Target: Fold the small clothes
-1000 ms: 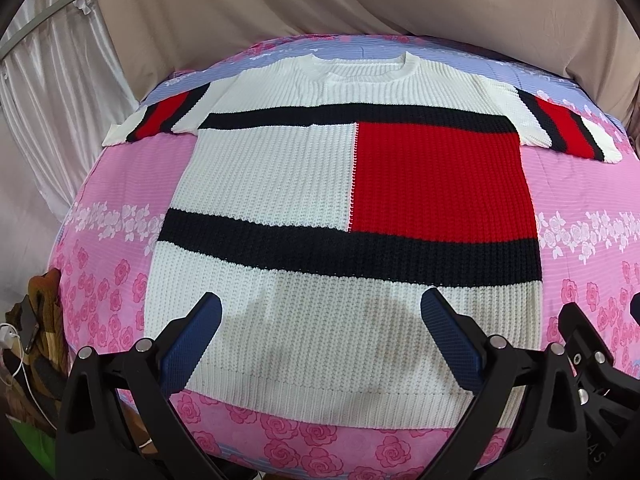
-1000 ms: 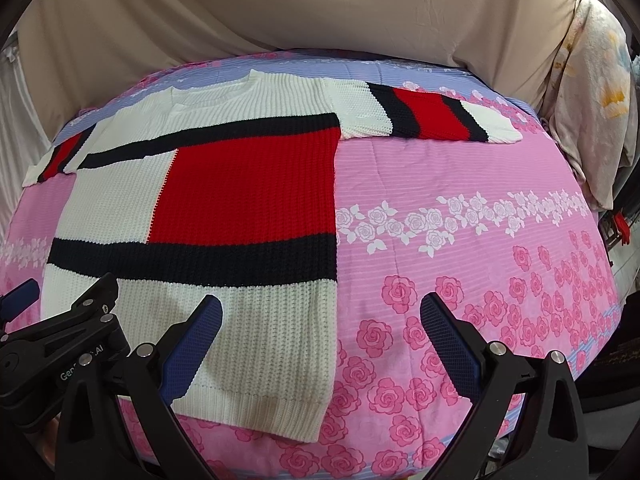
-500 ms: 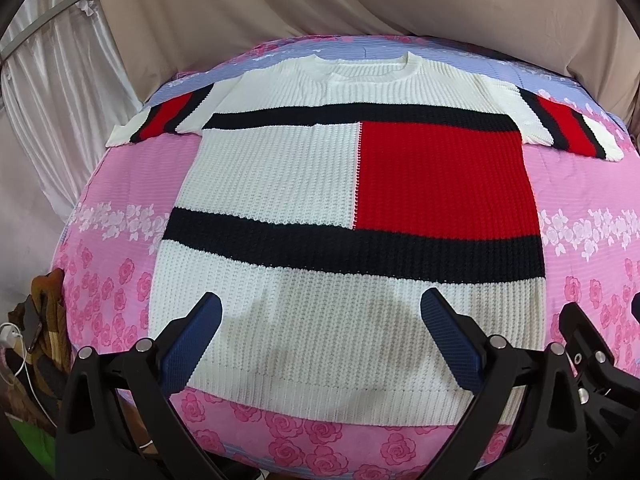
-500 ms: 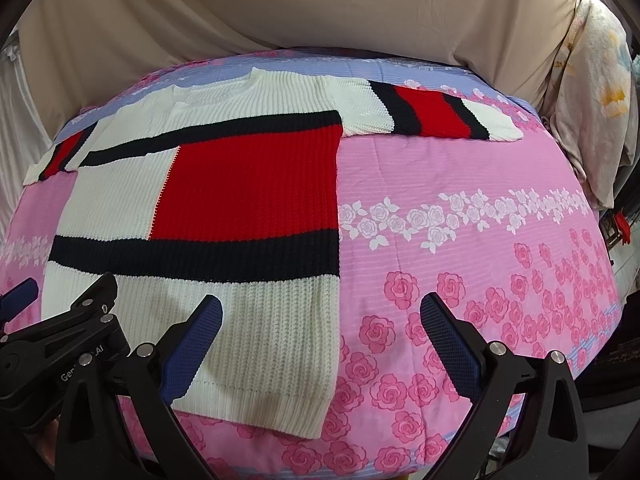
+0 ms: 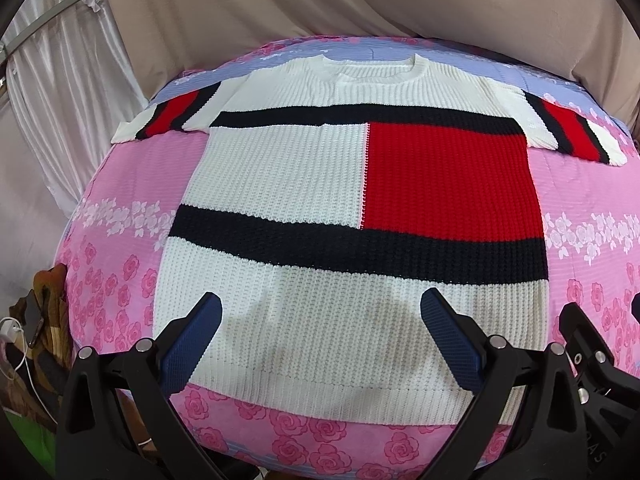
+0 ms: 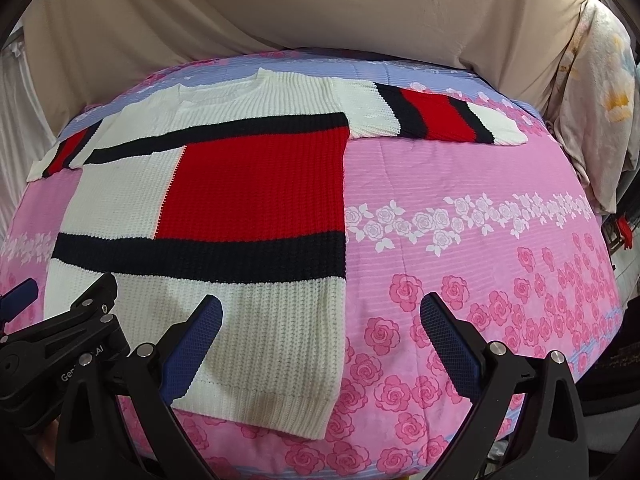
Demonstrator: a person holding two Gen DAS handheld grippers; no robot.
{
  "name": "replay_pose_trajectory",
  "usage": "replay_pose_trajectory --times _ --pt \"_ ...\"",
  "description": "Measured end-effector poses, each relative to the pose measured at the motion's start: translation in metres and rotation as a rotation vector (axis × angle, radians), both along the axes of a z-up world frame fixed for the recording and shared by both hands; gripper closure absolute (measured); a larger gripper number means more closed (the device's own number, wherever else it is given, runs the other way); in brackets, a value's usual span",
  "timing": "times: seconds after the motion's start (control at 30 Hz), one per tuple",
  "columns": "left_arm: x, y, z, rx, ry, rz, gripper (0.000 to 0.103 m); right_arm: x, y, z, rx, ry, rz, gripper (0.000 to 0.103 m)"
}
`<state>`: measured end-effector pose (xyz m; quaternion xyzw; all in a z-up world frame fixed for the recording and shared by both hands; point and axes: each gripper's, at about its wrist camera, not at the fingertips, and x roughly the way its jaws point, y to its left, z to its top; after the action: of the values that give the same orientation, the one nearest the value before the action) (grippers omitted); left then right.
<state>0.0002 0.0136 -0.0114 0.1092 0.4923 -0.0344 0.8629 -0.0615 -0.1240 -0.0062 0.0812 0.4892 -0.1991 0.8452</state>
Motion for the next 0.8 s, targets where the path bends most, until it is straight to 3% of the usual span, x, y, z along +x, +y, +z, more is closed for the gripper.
replay_pose_trajectory --times 0.8 --pt "0.007 -0.001 -0.005 -0.001 0.012 0.004 0.006 0.012 -0.001 -0.001 0.000 0.012 0.005 0.005"
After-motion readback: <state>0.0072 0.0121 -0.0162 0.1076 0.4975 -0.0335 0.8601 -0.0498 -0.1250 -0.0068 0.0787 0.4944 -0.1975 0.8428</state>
